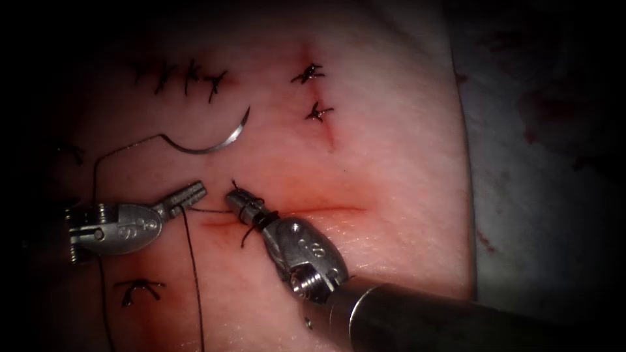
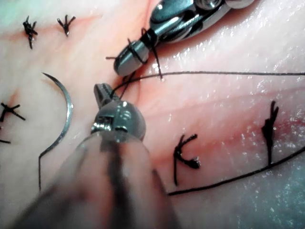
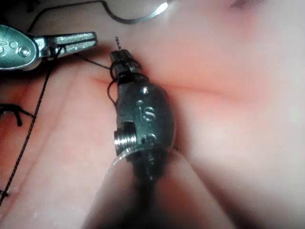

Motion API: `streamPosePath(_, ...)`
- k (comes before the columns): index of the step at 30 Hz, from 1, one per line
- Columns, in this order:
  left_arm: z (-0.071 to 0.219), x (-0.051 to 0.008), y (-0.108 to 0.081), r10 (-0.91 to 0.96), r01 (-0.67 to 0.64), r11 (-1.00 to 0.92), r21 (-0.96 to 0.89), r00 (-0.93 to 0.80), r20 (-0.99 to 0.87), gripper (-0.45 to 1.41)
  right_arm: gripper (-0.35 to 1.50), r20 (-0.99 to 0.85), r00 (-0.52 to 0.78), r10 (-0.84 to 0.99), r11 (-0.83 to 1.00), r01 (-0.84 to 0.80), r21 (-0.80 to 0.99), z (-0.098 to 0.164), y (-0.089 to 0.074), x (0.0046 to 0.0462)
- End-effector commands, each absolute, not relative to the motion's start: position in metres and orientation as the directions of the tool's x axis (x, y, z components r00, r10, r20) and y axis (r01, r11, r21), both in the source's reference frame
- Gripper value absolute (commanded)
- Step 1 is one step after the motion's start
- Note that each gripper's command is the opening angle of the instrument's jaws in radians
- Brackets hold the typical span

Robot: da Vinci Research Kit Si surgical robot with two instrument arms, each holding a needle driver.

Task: Wound Closure
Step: Pull the right arm down and the left arm up to tighten.

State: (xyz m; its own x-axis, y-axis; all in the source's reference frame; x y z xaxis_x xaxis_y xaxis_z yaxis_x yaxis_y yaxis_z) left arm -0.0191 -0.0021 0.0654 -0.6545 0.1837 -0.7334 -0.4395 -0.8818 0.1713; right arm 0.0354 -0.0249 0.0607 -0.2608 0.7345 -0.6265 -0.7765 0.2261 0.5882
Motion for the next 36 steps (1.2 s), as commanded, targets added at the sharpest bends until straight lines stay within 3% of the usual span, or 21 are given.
streamPosePath(1, 0.066, -0.0195, -0.001, 0.176, -0.439, -0.880, 0.181, -0.656, -0.734, -0.45, -0.35, -0.626, -0.262, 0.734, 0.228, -0.773, 0.592, 0.061, -0.025, 0.0363)
streamPosePath(20, 0.065, -0.0225, 0.014, 0.142, -0.407, -0.893, 0.193, -0.661, -0.737, -0.45, -0.35, -0.646, -0.255, 0.719, 0.236, -0.785, 0.572, 0.060, -0.029, 0.0376)
streamPosePath(36, 0.070, -0.0210, 0.017, 0.123, -0.393, -0.895, 0.211, -0.672, -0.731, -0.45, -0.35, -0.609, -0.207, 0.766, 0.235, -0.791, 0.565, 0.061, -0.031, 0.0370)
